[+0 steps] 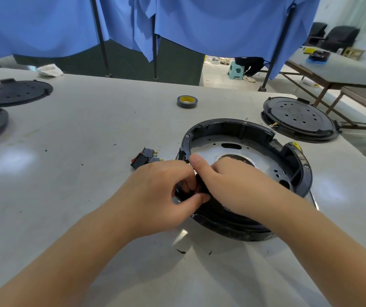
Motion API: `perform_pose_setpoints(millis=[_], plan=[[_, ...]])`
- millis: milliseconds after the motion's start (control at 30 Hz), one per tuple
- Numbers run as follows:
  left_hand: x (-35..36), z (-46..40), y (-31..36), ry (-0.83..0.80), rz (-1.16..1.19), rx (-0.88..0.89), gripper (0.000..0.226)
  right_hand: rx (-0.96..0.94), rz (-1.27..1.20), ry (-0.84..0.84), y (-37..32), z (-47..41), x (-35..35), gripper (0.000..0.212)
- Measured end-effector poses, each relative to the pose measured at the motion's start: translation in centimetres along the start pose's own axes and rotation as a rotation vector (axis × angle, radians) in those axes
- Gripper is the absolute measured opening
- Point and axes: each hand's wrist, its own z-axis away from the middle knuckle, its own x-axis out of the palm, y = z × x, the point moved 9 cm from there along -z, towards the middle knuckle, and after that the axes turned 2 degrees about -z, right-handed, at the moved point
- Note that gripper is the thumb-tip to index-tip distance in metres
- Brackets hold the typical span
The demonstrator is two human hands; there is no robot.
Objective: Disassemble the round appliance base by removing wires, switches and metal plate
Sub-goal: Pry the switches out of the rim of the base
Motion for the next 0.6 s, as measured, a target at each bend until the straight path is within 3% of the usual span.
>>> perform_pose_setpoints(millis=[600], plan=[[-0.34, -0.02, 0.05, 0.014, -0.064, 0.003, 0.033, -0.039, -0.107, -0.094, -0.3, -0.29, 0.28, 0.066]])
